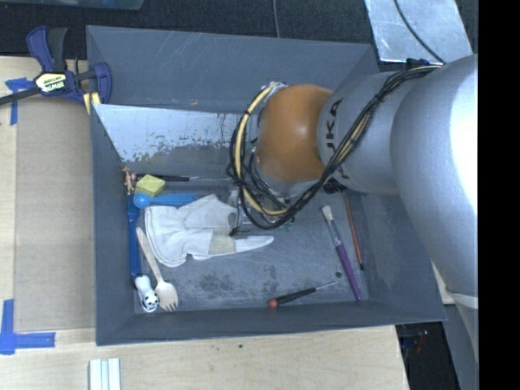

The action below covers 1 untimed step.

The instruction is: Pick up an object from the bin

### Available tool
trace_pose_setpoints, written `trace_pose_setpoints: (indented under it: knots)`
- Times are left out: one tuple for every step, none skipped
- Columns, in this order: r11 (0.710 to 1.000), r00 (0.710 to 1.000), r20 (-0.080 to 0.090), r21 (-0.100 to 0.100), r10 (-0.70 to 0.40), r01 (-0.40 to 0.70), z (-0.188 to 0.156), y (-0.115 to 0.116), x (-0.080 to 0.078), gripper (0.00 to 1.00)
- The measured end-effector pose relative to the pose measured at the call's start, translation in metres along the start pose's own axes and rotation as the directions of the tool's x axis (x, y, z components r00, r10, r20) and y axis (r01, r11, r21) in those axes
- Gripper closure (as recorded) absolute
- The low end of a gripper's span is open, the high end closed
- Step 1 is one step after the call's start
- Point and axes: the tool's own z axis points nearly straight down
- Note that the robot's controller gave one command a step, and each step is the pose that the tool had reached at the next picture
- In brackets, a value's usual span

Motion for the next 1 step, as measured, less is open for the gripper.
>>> trace_pose_setpoints:
  knots:
    - [1.000,1.000,-0.004,0.000,0.000,0.000,-0.0320,-0.0002,0.0008,1.00]
